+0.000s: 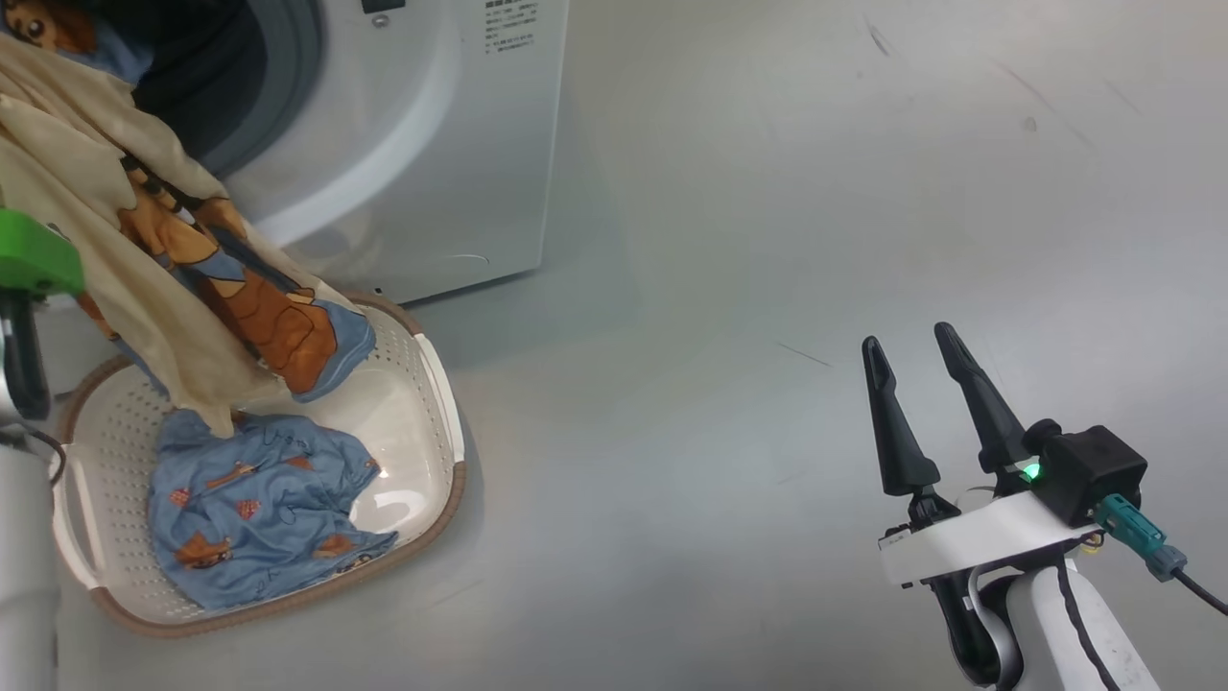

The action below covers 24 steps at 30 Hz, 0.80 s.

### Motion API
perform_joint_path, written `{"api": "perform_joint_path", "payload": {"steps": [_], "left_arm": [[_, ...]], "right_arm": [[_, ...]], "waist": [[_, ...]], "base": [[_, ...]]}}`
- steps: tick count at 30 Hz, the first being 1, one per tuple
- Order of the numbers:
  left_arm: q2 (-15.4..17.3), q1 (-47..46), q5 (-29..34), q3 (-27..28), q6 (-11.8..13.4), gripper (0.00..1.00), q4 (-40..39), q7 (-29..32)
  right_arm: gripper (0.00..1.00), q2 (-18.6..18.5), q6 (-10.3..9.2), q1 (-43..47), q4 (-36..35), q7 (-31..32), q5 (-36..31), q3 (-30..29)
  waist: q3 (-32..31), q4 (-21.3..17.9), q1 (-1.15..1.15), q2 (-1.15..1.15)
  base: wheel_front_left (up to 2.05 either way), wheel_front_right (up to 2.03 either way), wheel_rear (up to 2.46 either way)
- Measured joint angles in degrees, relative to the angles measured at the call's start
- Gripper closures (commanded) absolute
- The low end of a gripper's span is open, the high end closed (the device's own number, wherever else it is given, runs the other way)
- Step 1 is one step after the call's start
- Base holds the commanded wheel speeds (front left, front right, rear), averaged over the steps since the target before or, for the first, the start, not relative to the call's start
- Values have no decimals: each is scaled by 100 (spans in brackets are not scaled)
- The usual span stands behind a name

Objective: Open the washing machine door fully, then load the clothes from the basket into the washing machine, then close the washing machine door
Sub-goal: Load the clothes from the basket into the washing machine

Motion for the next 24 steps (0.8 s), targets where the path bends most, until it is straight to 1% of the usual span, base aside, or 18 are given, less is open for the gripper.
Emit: {"api": "perform_joint_path", "payload": {"steps": [5, 11, 16, 19, 20, 24], "left_arm": [[232, -425, -55, 49, -121, 100, 360, 29], [532, -1028, -64, 110, -249, 100, 709, 98], [594, -1556, -114, 277, -247, 100, 926, 97], [689, -1786, -148, 379, -231, 100, 1083, 81], [709, -1853, -146, 385, -193, 100, 1140, 49], [714, -1962, -54, 194, -203, 100, 1506, 80]], "right_arm": [[0, 4, 0, -160, -5, 0, 31, 153], [0, 5, 0, -225, -18, 0, 146, 168], [0, 7, 0, -224, -51, 0, 182, 168], [0, 8, 0, -225, -132, 0, 211, 166], [0, 9, 0, -225, -151, 0, 216, 163], [0, 12, 0, -232, -170, 0, 225, 122]], "waist": [[270, -168, 0, 0], [533, -368, 0, 0], [729, -483, 0, 0], [848, -532, 0, 0], [889, -545, 0, 0], [1032, -576, 0, 0]], "base": [[0, 0, 0], [0, 0, 0], [0, 0, 0], [0, 0, 0], [0, 0, 0], [0, 0, 0]]}}
